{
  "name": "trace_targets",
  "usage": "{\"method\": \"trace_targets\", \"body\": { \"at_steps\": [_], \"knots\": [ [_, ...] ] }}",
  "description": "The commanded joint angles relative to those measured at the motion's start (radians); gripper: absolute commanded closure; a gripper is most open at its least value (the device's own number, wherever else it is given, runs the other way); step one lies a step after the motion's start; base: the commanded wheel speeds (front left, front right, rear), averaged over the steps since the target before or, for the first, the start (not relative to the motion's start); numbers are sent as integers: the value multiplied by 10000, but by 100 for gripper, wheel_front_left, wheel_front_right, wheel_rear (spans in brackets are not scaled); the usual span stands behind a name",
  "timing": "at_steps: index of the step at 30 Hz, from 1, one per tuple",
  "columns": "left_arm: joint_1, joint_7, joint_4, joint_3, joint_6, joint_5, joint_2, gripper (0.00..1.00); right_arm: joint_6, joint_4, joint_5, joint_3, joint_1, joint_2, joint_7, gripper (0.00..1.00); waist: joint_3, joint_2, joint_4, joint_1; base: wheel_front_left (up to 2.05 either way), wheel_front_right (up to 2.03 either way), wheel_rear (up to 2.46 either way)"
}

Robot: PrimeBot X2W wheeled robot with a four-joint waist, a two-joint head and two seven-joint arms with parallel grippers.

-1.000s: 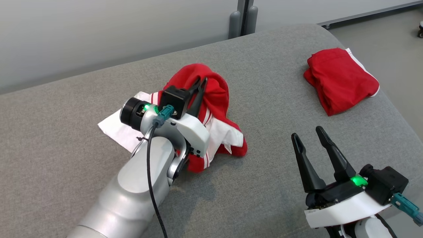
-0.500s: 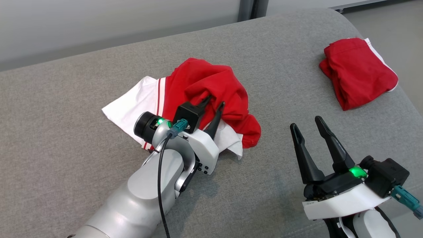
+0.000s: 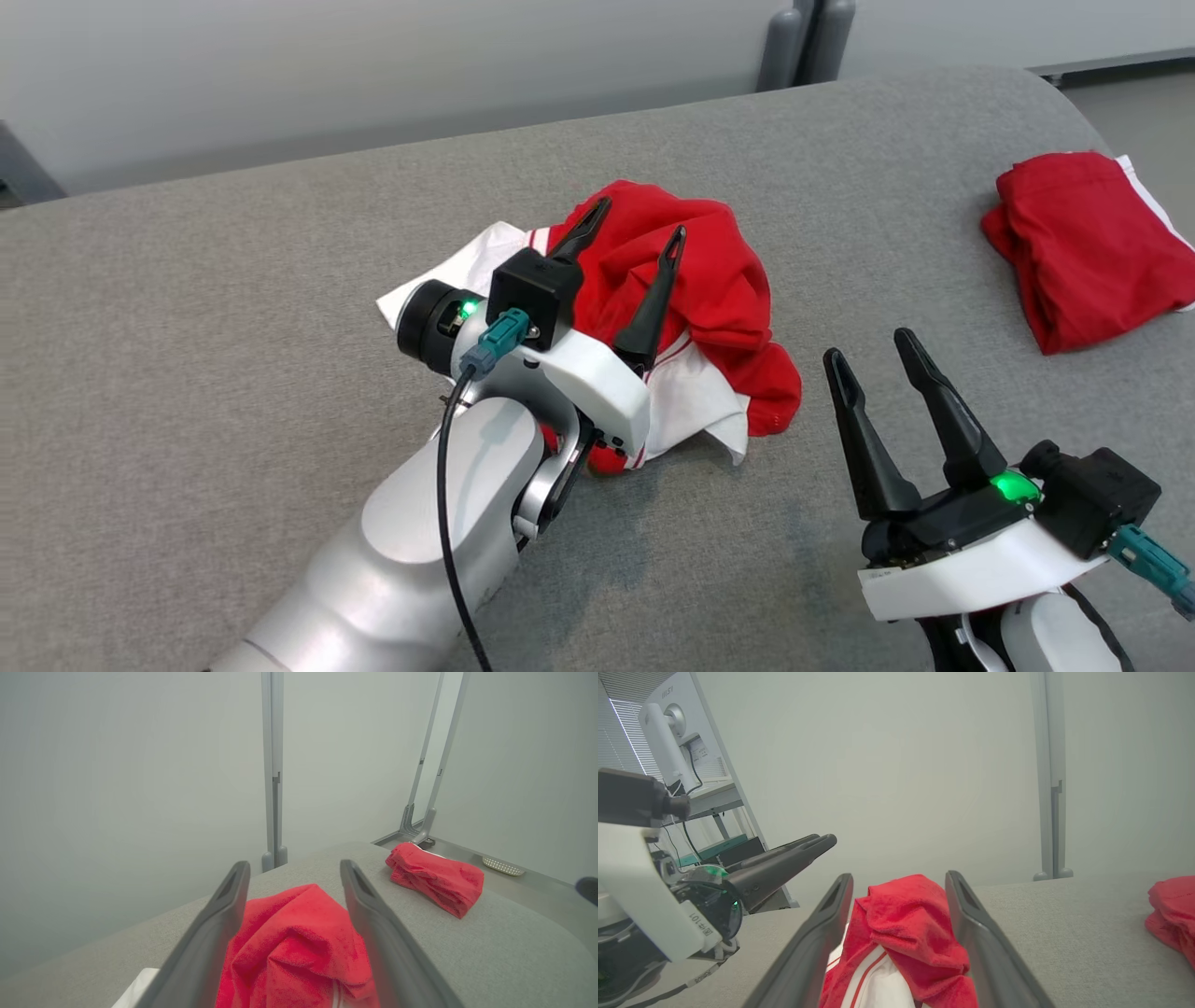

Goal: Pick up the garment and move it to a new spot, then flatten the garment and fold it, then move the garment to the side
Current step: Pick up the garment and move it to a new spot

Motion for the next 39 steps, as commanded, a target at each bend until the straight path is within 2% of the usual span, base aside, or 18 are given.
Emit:
{"method": "trace_targets", "body": {
  "at_steps": [1, 13, 20, 31, 39],
  "knots": [
    [39, -83, -402, 477, 108, 211, 94, 0, 42, -257, -24, 145, -15, -51, -105, 0, -230, -1, 287, 0, 0, 0, 0],
    [2847, -85, -2464, 2657, 560, 999, 663, 0, 42, -156, -289, -146, 494, -134, -105, 0, -1108, -1, 1324, 0, 0, 0, 0],
    [4687, -85, -3500, 3760, 747, 1479, 808, 0, 42, -42, -623, -522, 926, -118, -105, 0, -1585, -1, 1813, 0, 0, 0, 0],
    [6722, -85, -4405, 4974, 1055, 2499, 968, 0, 42, 303, -1095, -1470, 1292, 239, -105, 0, -1846, -1, 2205, 0, 0, 0, 0],
    [7614, -85, -4591, 5414, 827, 2919, 785, 0, 42, 511, -1203, -1730, 1687, 384, -105, 0, -2019, -1, 2499, 0, 0, 0, 0]
  ]
}}
